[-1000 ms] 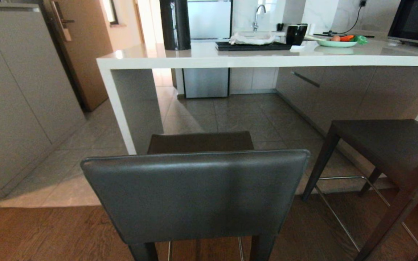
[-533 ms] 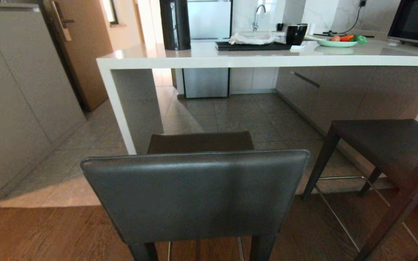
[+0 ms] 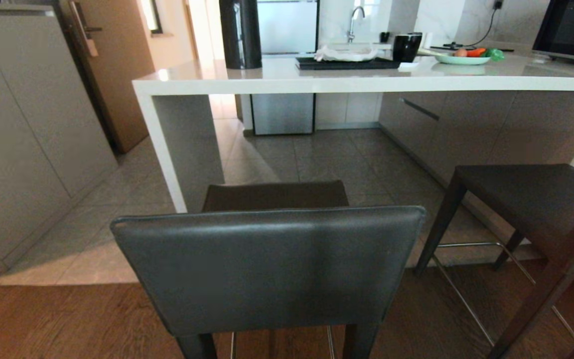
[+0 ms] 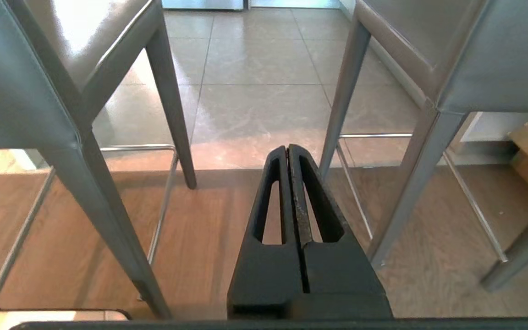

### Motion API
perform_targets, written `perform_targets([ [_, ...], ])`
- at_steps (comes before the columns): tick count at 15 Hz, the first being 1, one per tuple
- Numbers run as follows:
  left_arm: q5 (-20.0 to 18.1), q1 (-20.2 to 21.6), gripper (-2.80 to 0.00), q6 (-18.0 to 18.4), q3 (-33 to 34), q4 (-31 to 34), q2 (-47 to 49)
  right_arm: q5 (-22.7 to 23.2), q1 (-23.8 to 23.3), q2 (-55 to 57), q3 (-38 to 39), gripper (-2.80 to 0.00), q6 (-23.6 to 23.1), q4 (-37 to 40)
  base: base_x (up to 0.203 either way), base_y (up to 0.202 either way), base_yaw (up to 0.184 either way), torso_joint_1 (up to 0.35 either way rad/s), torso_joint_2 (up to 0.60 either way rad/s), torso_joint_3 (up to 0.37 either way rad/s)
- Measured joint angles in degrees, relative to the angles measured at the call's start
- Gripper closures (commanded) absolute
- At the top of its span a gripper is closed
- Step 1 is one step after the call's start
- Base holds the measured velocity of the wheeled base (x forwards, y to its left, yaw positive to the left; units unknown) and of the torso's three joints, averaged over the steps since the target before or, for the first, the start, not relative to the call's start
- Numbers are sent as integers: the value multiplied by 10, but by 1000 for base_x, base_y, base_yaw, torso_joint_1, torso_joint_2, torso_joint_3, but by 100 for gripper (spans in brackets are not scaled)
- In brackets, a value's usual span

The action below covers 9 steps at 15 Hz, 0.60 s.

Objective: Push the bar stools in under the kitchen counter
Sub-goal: Push the gray chair back under the dining table

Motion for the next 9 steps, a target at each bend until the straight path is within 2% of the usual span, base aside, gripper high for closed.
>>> perform_targets([
  [2, -1, 0, 0, 11, 0, 0, 0, -2, 0, 0, 0, 0, 5, -1, 0, 0, 0, 0, 0, 0],
  [9, 1, 0, 0, 8, 0, 1, 0, -8, 0, 0, 0, 0, 34, -2, 0, 0, 0, 0, 0, 0],
])
